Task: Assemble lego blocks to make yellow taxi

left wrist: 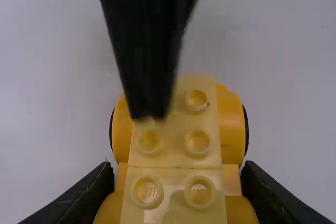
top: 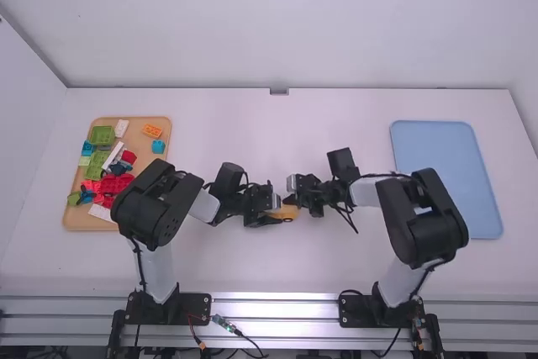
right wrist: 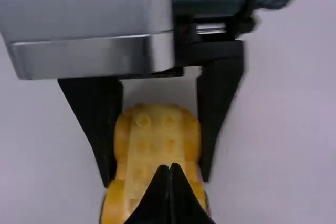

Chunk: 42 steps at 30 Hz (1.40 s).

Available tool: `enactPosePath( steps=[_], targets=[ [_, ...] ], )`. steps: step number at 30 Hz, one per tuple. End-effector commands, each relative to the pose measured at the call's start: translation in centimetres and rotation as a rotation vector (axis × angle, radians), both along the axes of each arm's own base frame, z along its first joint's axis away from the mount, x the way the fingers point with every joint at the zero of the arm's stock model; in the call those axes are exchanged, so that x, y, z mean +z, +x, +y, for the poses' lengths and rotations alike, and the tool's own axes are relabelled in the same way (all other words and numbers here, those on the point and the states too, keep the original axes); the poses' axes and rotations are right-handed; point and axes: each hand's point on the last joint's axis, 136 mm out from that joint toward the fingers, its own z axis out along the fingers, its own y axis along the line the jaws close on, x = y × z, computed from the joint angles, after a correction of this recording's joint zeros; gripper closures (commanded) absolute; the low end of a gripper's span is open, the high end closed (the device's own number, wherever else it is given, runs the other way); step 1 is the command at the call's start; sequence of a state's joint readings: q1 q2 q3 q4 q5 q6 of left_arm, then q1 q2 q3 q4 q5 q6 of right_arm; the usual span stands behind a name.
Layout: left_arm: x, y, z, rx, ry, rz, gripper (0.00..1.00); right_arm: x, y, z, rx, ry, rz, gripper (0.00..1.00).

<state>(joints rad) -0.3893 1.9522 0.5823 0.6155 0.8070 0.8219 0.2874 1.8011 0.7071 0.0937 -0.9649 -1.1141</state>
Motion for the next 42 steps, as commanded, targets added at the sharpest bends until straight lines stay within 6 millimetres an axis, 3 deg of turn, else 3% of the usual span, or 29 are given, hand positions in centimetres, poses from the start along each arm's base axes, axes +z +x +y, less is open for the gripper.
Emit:
enactPosePath(
  steps=[1,5,12,14,15,16,18,20,23,32,42],
  targets=[
    [-0.8,-0.6,0.3,0.003,0.019,0.019,0.64,2.6,1.2,-0.5,-0.021,0.015,-0.098,1.00],
    [-0.8,-0.5,0.4,0.005,0.020,0.019,0.62,4.5,2.4,-1.6,-0.123,-0.009,-0.096,1.00],
    [-0.8,-0.3,0.4,0.010,0.021,0.016,0.52,2.9,4.2,-6.0,-0.426,-0.249,0.013,0.93],
    [-0.7,-0.2,0.3,0.008,0.019,0.013,0.44,2.5,4.6,-7.4,-0.526,-0.313,0.044,0.74],
    [-0.7,-0.1,0.4,0.011,0.019,0.012,0.34,2.2,4.7,-8.1,-0.578,-0.344,0.063,0.52],
    [-0.6,-0.1,0.4,0.010,0.020,0.011,0.34,2.2,4.7,-8.3,-0.590,-0.353,0.068,0.48],
    [-0.6,0.0,0.2,0.008,0.018,0.011,0.23,1.9,4.9,-9.1,-0.651,-0.386,0.084,0.01],
    [-0.5,0.1,0.3,0.009,0.017,0.010,0.18,1.8,4.9,-9.2,-0.659,-0.389,0.090,0.01],
    [-0.5,0.1,0.2,0.009,0.015,0.003,0.02,1.8,4.9,-9.3,-0.659,-0.390,0.094,0.01],
    [1.4,0.8,0.6,0.055,-0.003,0.021,0.01,1.5,5.2,-10.0,-0.717,-0.416,0.106,0.01],
    [7.5,0.6,3.4,0.141,0.024,0.015,0.01,1.4,5.5,-10.6,-0.762,-0.435,0.112,0.01]
  ],
)
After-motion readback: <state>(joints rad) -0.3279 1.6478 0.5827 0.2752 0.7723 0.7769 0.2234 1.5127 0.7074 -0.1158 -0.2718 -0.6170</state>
